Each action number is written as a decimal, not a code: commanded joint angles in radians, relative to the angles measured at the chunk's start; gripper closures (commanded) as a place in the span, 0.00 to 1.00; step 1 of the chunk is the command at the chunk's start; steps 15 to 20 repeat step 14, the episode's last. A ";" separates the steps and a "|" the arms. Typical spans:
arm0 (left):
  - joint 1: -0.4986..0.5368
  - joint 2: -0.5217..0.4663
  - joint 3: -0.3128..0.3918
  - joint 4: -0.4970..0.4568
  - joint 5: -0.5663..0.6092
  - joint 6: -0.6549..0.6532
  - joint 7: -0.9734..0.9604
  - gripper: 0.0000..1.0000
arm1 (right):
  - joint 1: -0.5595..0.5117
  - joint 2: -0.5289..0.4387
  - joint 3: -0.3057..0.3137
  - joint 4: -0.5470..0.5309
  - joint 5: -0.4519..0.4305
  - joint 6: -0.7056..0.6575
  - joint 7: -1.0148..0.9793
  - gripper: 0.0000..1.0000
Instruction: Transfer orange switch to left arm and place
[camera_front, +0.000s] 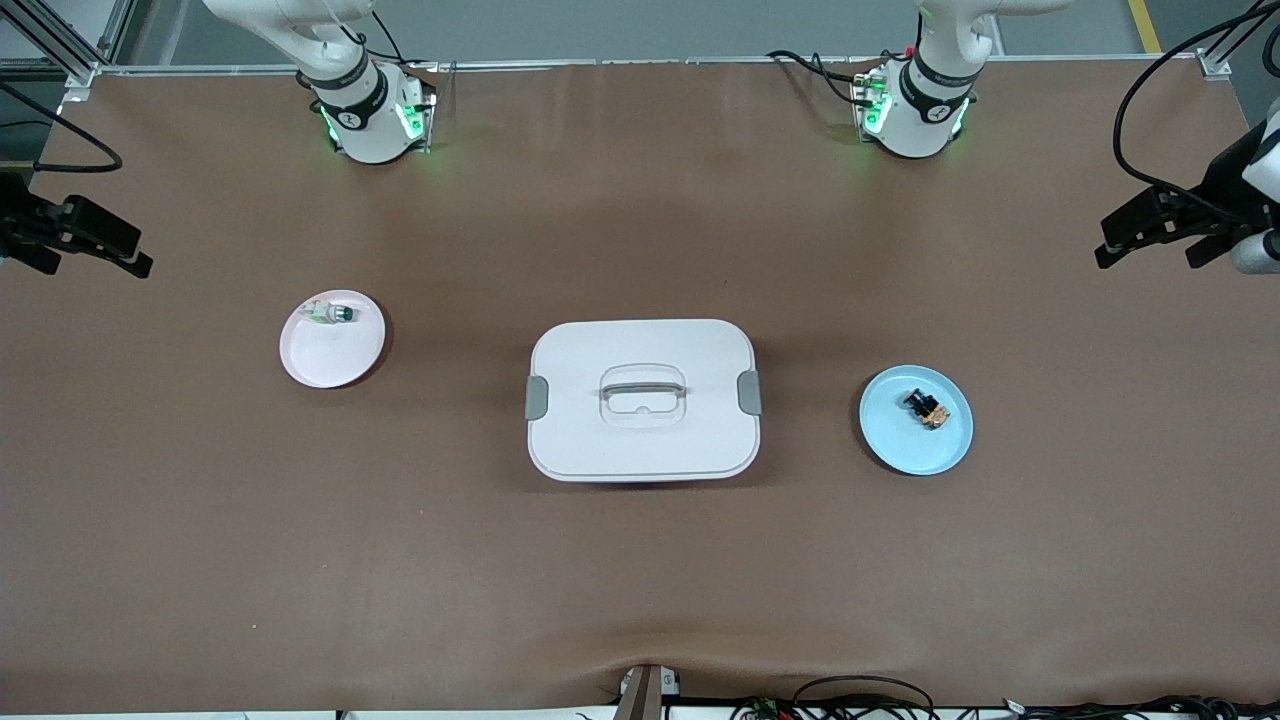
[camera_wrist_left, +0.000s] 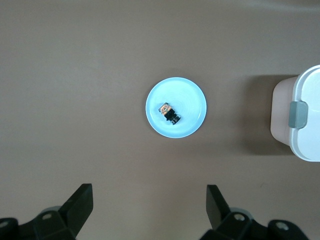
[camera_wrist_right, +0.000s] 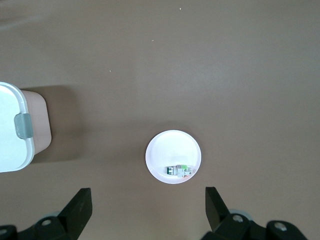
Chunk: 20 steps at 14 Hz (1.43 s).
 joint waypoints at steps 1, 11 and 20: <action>0.002 0.003 -0.003 0.032 -0.003 -0.031 0.001 0.00 | 0.004 -0.026 -0.002 -0.027 0.011 0.013 0.018 0.00; 0.003 0.001 -0.003 0.032 -0.003 -0.031 0.003 0.00 | 0.019 -0.026 0.001 -0.026 0.006 0.023 0.018 0.00; 0.003 0.001 -0.003 0.030 -0.003 -0.031 0.003 0.00 | 0.018 -0.026 0.000 -0.027 0.006 0.021 0.018 0.00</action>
